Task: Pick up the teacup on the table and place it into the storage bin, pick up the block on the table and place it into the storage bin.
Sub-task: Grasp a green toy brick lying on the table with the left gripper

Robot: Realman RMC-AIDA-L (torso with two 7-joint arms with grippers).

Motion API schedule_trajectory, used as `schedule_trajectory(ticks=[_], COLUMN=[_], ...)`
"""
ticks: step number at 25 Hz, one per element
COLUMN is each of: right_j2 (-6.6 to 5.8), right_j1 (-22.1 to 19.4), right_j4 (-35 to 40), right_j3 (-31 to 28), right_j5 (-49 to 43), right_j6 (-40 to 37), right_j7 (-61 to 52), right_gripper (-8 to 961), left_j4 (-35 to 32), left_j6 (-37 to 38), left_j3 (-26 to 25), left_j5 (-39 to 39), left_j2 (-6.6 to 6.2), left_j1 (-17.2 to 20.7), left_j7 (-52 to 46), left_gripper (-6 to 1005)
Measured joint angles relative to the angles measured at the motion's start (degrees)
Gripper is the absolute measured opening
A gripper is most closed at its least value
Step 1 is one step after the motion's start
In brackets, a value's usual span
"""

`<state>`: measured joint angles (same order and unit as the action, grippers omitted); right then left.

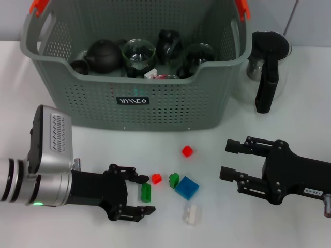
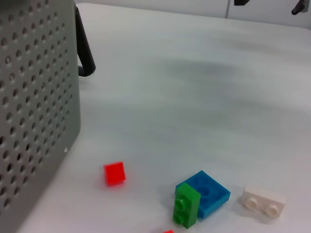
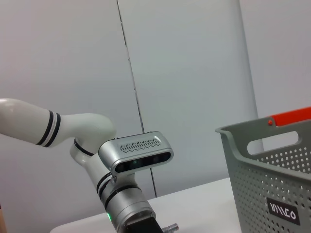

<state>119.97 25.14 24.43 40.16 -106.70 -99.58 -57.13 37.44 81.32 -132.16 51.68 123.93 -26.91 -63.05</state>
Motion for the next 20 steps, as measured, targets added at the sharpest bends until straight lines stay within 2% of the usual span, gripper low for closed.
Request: schedule_trajectory(ticks=[20], right_j2=[0.0], right_j1=[-0.1], right_j4=[0.0], right_j3=[0.0], right_j5=[0.0], right_j6=[0.0], right_j7=[0.0], right_gripper=[625], left_j4=[0.3], left_j6=[-0.1], left_j3=[-0.7], left_j5=[0.5], left_j2=[0.35], left_j1=[1.1], left_j7=[-0.5], left_gripper=[638])
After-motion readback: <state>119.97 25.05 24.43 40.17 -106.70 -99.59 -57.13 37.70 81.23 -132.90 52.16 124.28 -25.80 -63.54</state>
